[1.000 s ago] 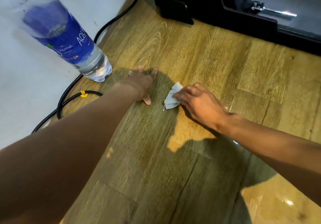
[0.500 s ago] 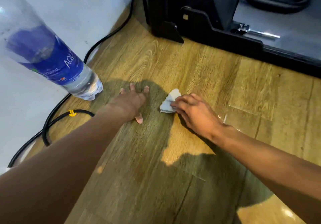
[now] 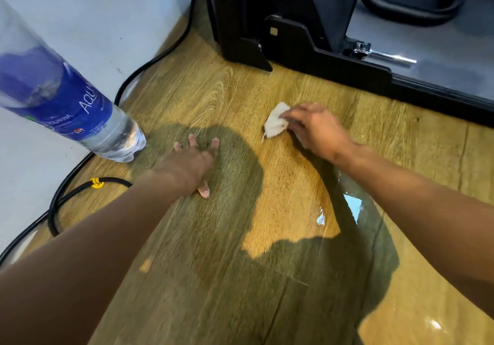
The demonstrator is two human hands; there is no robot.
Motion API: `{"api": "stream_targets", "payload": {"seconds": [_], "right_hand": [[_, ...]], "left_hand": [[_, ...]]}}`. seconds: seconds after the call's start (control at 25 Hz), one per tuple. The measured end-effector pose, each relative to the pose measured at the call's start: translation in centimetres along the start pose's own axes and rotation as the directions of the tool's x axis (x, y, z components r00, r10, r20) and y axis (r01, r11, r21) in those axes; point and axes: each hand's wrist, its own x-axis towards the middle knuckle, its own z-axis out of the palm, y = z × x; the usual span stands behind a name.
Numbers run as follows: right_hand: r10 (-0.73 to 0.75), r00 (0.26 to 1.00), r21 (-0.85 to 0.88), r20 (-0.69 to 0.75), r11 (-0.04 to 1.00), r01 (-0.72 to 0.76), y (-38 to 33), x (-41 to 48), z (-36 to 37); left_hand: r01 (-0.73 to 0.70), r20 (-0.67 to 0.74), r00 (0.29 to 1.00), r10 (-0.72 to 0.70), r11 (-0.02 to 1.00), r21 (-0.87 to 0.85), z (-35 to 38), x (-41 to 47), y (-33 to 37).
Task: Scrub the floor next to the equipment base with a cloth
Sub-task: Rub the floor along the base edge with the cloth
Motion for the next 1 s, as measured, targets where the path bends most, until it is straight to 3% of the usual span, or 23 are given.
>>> {"api": "stream_targets", "payload": {"seconds": [0.12, 0.2, 0.32, 0.4, 0.48, 0.56, 0.64, 0.68, 0.84, 0.88, 1.0], "right_hand": [[0.233, 0.965, 0.024, -0.124, 0.973, -0.232, 2.5, 2.7, -0.9], [0.211, 0.970, -0.047, -0.124, 0.975, -0.218, 1.7, 1.9, 0.4], [0.062, 0.998, -0.057, -0.030, 0.996, -0.064, 2.0, 0.7, 0.0], [0.163, 0.984, -0.040, -0.070, 0.985, -0.166, 4.1, 2.1, -1.9], [0.276, 0.952, -0.062, -0.132, 0.956, -0.286, 5.3, 2.8, -2.5], [0.214, 0.968, -0.106, -0.131, 0.968, -0.228, 4.6, 1.8, -1.7], [0.042, 0.998, -0.089, -0.046, 0.995, -0.046, 4.0, 0.3, -1.2], [0.022, 1.000, -0.073, -0.018, 0.997, -0.023, 4.5, 0.4, -1.6], [0.328, 0.931, 0.011, -0.157, 0.944, -0.331, 6.5, 1.9, -2.8], [0.334, 0.927, 0.012, -0.169, 0.941, -0.337, 5.6, 1.3, -2.3], [0.108, 0.992, 0.001, -0.071, 0.994, -0.108, 2.0, -2.3, -0.2]], "left_hand": [[-0.014, -0.012, 1.000, 0.014, 1.000, 0.006, -0.1, -0.3, -0.1], [-0.016, -0.016, 1.000, 0.016, 1.000, 0.019, -0.1, -0.5, 0.0], [-0.004, -0.034, 0.999, 0.006, 0.998, 0.059, -0.2, -0.8, 0.1], [-0.013, -0.054, 0.998, 0.019, 0.993, 0.114, -0.1, -0.7, 0.0], [-0.031, -0.054, 0.998, 0.031, 0.999, -0.004, 0.2, -0.6, -0.1], [-0.051, -0.092, 0.995, 0.037, 0.987, -0.154, 0.5, -0.4, 0.2], [-0.061, -0.147, 0.988, 0.043, 0.990, -0.124, 0.9, -0.4, 0.6], [-0.057, -0.153, 0.987, 0.043, 0.994, -0.092, 1.0, -0.2, 0.7], [-0.038, -0.145, 0.989, 0.027, 0.997, -0.072, 0.9, 0.0, 0.9], [-0.037, -0.145, 0.989, 0.026, 0.997, -0.075, 0.8, 0.0, 0.9], [-0.034, -0.140, 0.990, 0.022, 0.996, -0.084, 1.0, -0.1, 0.9]]}}
